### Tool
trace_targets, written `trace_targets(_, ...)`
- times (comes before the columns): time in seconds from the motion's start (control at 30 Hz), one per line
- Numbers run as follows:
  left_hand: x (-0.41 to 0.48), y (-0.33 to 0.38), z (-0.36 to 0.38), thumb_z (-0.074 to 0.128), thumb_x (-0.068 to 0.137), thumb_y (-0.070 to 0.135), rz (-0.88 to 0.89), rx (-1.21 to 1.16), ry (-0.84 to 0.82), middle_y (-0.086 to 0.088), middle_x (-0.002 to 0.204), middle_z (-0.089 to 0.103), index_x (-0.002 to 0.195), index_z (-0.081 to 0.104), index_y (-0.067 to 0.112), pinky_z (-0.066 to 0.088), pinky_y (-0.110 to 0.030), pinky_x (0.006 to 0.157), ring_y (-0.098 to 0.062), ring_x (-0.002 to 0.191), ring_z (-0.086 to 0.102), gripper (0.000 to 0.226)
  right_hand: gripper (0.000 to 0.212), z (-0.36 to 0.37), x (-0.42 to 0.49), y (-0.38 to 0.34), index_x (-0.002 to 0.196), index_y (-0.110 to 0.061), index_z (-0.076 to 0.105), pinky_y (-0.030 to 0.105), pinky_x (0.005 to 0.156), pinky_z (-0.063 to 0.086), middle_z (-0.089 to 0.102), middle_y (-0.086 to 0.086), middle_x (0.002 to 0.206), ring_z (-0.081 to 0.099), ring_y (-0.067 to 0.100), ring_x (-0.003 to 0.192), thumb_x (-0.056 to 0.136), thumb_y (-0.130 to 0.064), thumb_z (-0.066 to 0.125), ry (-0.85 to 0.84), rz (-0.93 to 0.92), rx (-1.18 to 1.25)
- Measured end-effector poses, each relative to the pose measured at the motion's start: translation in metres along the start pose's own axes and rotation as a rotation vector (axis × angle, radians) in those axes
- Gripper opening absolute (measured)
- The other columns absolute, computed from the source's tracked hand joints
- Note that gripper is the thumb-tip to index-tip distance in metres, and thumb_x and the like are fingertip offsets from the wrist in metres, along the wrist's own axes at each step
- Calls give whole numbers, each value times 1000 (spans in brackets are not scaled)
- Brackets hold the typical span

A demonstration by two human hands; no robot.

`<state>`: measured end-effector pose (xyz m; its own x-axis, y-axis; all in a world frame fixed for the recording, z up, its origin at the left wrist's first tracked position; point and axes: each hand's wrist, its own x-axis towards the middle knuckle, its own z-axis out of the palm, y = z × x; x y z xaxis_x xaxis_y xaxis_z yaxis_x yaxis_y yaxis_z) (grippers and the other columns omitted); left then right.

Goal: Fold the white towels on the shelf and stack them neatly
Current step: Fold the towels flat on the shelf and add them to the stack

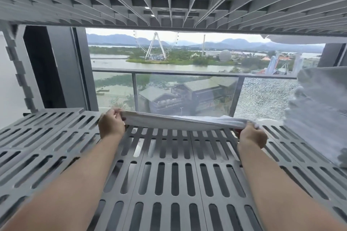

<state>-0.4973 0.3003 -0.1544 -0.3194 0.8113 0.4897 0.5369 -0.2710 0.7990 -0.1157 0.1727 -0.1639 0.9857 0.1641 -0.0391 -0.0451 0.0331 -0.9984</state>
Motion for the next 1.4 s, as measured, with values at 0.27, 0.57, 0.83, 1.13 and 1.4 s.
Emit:
trace_targets(0.27, -11, -5, -11, 44, 89, 16, -171, 162, -230, -2, 89, 75, 100, 67, 24, 57, -36, 71, -27, 84, 70, 27, 32, -11, -3, 6, 92, -4, 70, 43, 80, 59, 74, 18, 95, 71, 34, 88, 96, -32, 56, -44, -91, -81)
trace_targets(0.57, -26, 8, -12, 73, 85, 12, -498, -207, -132, -9, 76, 72, 80, 69, 12, 57, -28, 42, -22, 46, 70, 7, 43, -11, -4, 9, 106, -1, 62, 54, 87, 55, 68, 23, 110, 67, 40, 99, 104, -36, 36, -49, -141, -65)
trace_targets(0.83, -34, 2, -6, 75, 85, 2, -462, -153, -53, -8, 88, 70, 79, 68, 16, 62, -33, 56, -21, 59, 73, 17, 45, -17, 0, 3, 130, 3, 54, 38, 93, 51, 60, 23, 131, 61, 36, 118, 106, -30, 34, -24, 66, 3)
trace_targets(1.13, -30, 35, -1, 63, 95, 2, -433, -596, -9, -6, 97, 69, 86, 69, 16, 63, -31, 64, -20, 79, 73, 18, 28, -19, -2, -22, 99, -8, 60, 42, 79, 61, 64, 17, 114, 67, 32, 99, 101, -7, 32, -259, 330, 427)
trace_targets(1.4, -24, 28, 15, 39, 84, -17, -570, -527, 11, -13, 98, 69, 82, 68, 16, 64, -39, 68, -30, 81, 72, 44, 33, -13, -19, -26, 116, -7, 58, 48, 88, 57, 66, 14, 120, 66, 31, 106, 89, -6, 39, -412, 451, 523)
